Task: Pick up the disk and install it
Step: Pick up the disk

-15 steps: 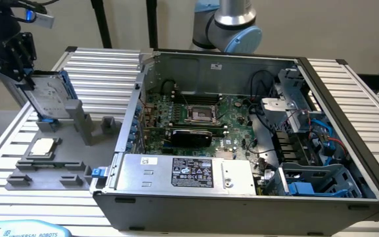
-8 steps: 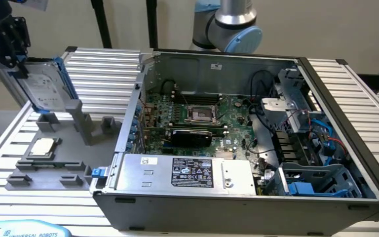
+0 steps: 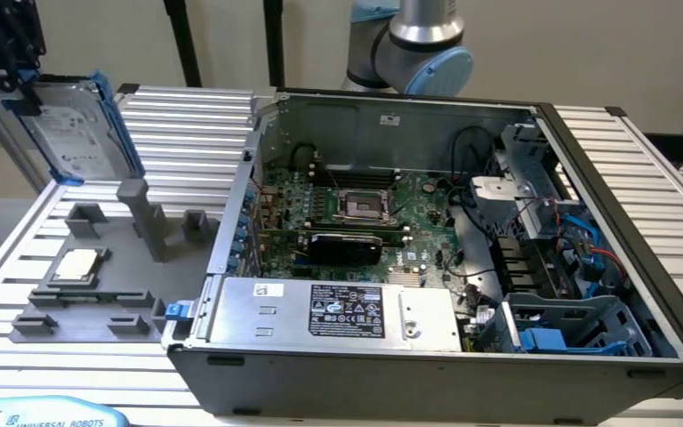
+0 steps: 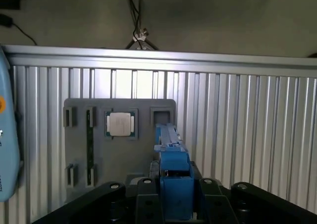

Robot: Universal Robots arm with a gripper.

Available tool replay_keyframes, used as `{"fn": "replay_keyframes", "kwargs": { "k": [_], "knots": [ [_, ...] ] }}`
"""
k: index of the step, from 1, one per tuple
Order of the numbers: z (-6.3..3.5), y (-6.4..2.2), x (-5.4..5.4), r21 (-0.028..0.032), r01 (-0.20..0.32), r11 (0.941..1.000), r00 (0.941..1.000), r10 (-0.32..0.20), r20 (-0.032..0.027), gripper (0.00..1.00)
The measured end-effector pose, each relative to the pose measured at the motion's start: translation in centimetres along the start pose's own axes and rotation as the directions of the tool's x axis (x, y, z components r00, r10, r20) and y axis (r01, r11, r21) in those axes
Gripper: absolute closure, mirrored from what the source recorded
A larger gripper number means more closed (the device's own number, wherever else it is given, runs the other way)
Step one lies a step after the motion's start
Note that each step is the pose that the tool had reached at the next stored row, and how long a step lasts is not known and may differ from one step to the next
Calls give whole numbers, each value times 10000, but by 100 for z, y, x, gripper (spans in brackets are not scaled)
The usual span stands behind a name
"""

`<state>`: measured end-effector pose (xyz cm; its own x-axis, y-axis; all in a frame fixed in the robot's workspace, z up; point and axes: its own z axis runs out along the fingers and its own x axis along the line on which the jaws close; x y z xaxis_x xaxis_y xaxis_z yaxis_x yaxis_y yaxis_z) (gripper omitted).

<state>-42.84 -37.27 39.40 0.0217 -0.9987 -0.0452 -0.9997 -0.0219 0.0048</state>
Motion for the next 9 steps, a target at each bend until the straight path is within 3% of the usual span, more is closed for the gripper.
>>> {"fn": "replay_keyframes", "kwargs": {
  "k": [9],
  "knots": [
    [-411,-232,-13,-1,30,10000,10000,-30,19,67]
  ]
}}
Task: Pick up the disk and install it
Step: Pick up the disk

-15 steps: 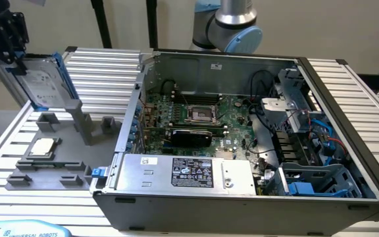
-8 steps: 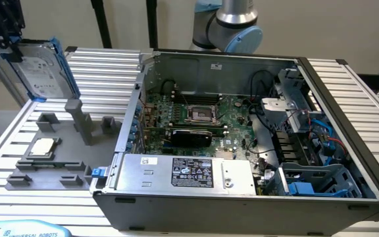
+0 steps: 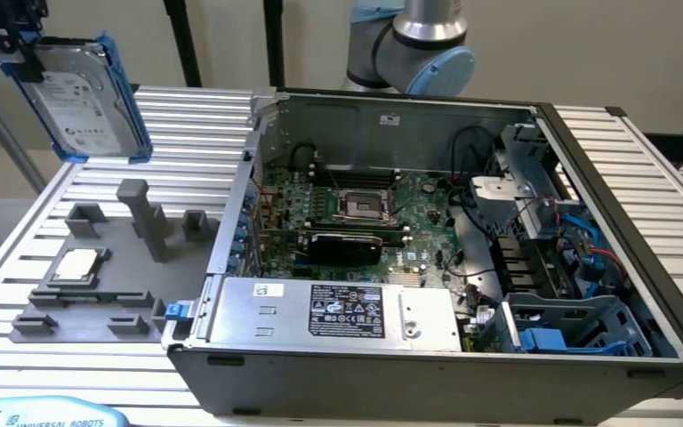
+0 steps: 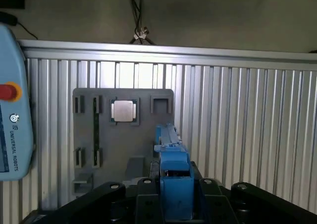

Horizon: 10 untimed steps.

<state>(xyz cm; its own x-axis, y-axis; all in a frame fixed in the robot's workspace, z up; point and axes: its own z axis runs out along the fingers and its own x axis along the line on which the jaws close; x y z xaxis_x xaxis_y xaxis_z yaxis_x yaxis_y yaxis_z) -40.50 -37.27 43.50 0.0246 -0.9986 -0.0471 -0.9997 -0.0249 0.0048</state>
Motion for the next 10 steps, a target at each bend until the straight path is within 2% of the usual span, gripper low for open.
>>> {"fn": "replay_keyframes", "kwargs": {
  "k": [10],
  "knots": [
    [-455,-446,4,-42,13,10000,9999,-13,109,67]
  ]
}}
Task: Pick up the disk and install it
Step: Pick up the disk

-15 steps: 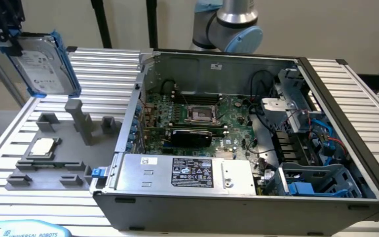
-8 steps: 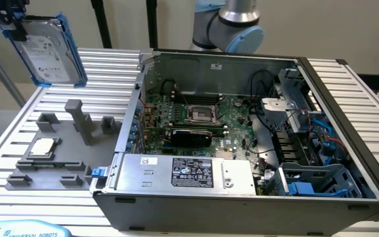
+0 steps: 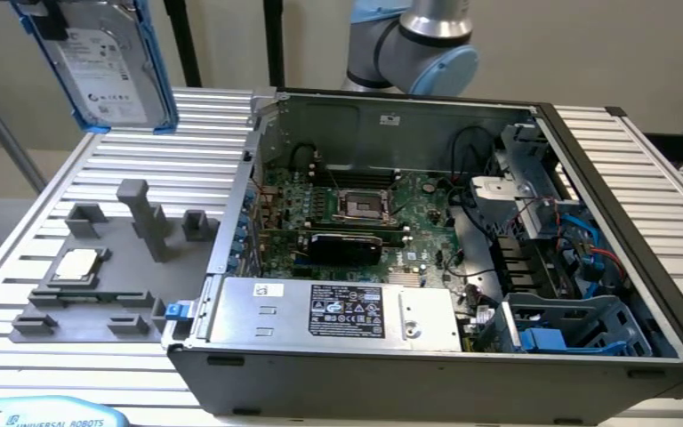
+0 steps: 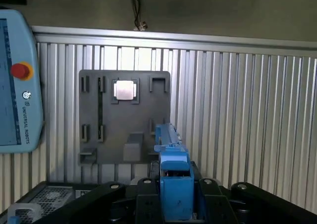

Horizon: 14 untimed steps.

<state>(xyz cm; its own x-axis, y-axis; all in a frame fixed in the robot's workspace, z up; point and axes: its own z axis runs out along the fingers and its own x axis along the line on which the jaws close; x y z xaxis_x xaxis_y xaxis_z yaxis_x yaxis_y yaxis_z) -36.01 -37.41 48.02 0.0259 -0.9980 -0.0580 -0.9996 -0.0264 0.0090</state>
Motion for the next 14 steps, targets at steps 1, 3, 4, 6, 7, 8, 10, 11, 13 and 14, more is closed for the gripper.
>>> {"fn": "replay_keyframes", "kwargs": {
  "k": [1,3,4,6,7,8,10,11,13,14],
  "knots": [
    [-41,-46,3,-6,0,10000,10000,0,2,67],
    [-115,-135,10,-12,0,10000,10000,0,7,67],
    [-151,-179,14,-16,0,10000,10000,0,8,67],
    [-218,-272,21,-19,-1,10000,10000,1,18,67],
    [-247,-317,26,-20,0,10000,10000,0,23,67],
    [-274,-361,31,-21,-1,10000,10000,1,29,67],
    [-326,-451,40,-22,0,10000,10000,0,40,67],
    [-352,-495,45,-22,-1,10000,10000,1,45,67],
    [-403,-589,55,-23,-1,10000,10000,1,56,67],
    [-425,-634,61,-23,0,10000,10000,0,61,67]
  ]
}}
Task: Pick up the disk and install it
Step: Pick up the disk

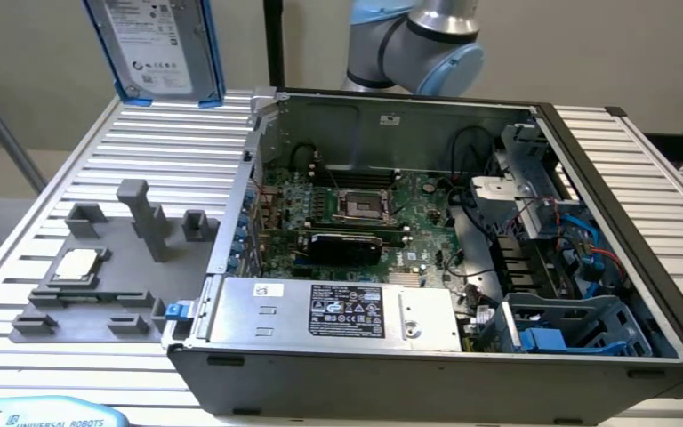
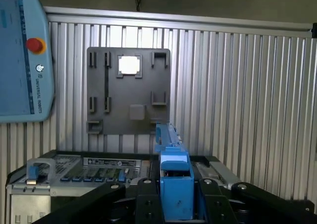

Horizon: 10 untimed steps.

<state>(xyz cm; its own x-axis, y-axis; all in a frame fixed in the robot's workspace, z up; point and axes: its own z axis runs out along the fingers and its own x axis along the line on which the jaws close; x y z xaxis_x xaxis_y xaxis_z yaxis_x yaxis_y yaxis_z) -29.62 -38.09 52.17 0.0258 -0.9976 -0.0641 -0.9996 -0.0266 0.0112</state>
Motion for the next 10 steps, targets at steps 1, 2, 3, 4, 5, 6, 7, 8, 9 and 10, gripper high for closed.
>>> {"fn": "replay_keyframes", "kwargs": {
  "k": [1,2,3,4,5,6,7,8,9,10],
  "knots": [
    [-16,-46,6,1,0,10000,10000,0,6,67],
    [-28,-89,14,1,0,10000,10000,0,12,67],
    [-37,-134,24,0,0,10000,10000,0,18,67],
    [-45,-180,34,0,0,10000,10000,0,24,67],
    [-51,-224,45,-1,0,10000,10000,0,31,67],
    [-57,-269,57,0,0,10000,10000,0,40,67],
    [-62,-313,70,1,0,10000,10000,0,50,67],
    [-66,-358,82,1,0,10000,10000,0,60,67],
    [-70,-405,96,1,0,10000,10000,0,71,67],
    [-73,-450,110,2,0,10000,10000,0,78,67]
  ]
}}
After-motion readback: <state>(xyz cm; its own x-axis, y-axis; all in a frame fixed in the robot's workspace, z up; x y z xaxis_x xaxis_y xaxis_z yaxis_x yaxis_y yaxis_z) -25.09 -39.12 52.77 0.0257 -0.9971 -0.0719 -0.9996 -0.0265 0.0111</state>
